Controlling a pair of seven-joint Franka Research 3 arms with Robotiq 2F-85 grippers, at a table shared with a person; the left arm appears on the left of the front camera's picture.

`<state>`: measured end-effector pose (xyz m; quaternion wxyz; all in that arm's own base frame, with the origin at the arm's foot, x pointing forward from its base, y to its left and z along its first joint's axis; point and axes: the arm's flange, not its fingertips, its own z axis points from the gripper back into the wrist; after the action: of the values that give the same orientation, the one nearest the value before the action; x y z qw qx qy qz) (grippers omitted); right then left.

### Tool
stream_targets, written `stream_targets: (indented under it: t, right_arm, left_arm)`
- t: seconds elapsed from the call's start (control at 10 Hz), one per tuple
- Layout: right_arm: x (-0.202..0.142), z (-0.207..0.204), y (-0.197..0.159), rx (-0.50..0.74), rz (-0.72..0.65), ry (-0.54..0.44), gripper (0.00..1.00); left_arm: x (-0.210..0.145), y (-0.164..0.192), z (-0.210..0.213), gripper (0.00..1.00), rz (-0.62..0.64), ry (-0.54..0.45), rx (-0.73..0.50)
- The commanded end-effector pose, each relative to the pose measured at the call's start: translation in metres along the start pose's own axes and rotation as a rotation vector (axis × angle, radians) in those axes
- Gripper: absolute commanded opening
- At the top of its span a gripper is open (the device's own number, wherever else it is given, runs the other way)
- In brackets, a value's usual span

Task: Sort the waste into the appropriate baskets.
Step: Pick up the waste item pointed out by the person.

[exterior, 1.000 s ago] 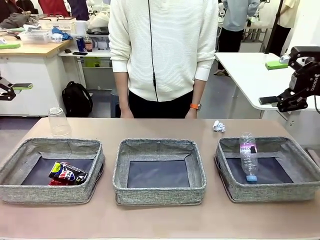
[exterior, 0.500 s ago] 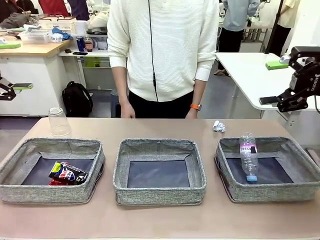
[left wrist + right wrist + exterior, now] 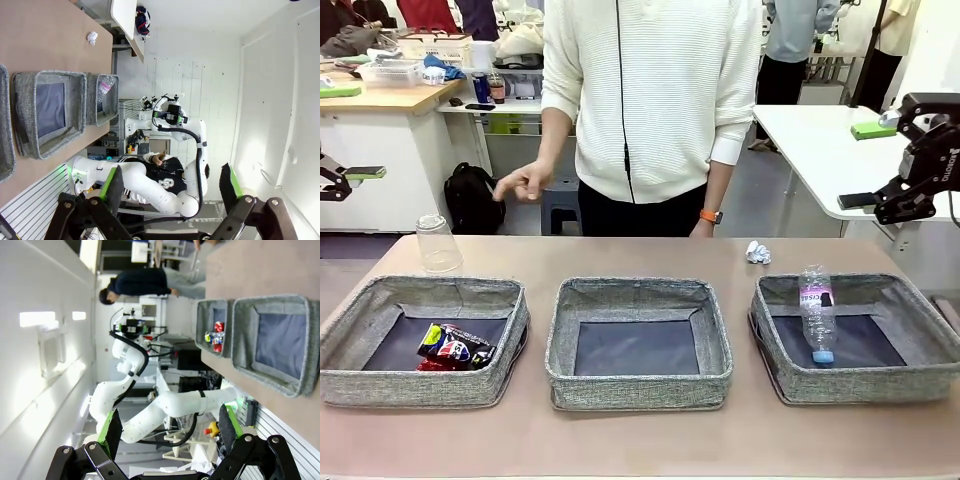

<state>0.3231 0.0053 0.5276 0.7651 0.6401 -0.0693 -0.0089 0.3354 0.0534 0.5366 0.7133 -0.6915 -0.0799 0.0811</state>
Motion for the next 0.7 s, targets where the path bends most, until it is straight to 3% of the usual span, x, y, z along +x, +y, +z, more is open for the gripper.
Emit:
stream_targets:
  t: [0.0,0.6]
  right_arm:
    - [0.0004,-0.0002,0.0021,0.019,0.001,0.000,1.00]
    - [0.0004,-0.0002,0.0021,0.019,0.001,0.000,1.00]
  left_arm:
    - [-0.0010,-0.0008,0.0012,1.00,-0.004,0.004,-0.007]
    - [-0.0010,-0.0008,0.0012,1.00,-0.004,0.004,-0.007]
